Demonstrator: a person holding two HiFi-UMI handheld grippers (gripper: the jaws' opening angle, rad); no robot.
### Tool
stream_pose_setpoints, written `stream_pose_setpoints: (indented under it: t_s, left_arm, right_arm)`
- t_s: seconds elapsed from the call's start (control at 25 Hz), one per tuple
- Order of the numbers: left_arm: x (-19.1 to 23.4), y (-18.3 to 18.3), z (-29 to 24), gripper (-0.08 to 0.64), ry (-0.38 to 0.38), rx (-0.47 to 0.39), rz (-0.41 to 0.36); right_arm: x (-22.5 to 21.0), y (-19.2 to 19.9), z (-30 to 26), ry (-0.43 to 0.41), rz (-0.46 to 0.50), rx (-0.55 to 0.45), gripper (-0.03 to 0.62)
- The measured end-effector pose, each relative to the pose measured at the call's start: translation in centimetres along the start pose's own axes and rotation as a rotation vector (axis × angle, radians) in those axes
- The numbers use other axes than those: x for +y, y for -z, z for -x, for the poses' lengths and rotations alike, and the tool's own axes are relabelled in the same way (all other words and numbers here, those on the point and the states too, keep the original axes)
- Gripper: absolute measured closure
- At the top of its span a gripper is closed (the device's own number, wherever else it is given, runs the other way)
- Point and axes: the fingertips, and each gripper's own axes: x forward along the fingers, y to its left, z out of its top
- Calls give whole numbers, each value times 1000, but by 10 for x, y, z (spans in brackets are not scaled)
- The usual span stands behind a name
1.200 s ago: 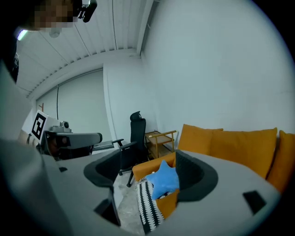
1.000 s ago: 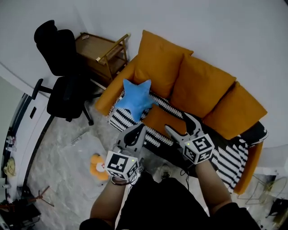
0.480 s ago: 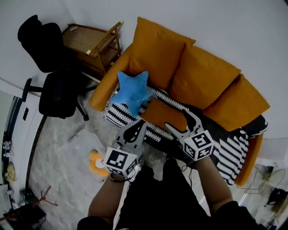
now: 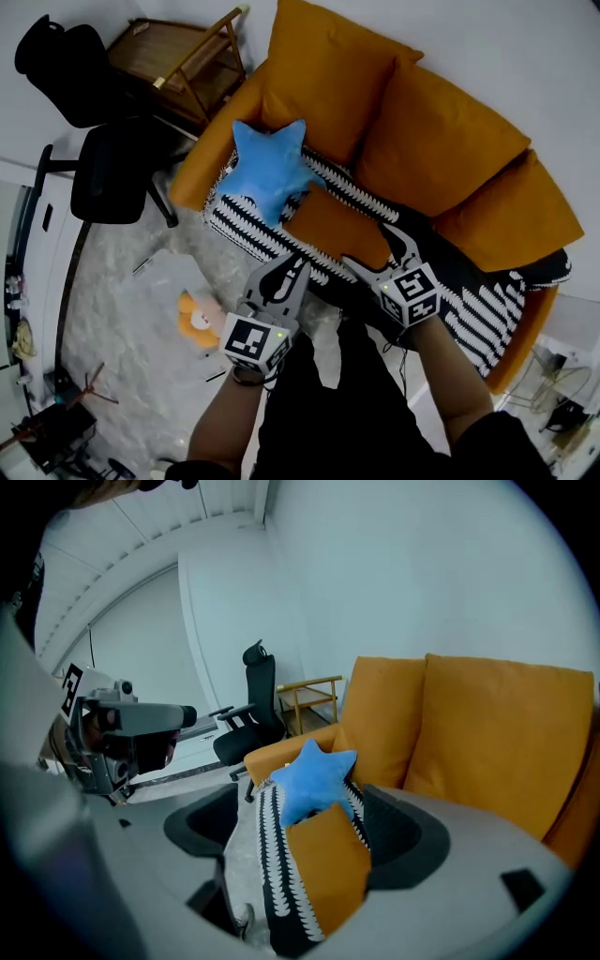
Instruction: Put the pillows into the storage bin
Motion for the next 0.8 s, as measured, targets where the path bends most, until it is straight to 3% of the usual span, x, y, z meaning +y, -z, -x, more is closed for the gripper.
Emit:
stream_pose_setpoints:
  t_s: [0.56, 0.8]
  left_arm:
    - [8, 96, -64, 396, -40, 94, 86]
    - [11, 137, -80, 379, -33, 130, 102]
  right_arm:
    - [-54, 104, -83, -93, 73, 226, 120]
    - [-63, 160, -125, -147, 219, 354, 74]
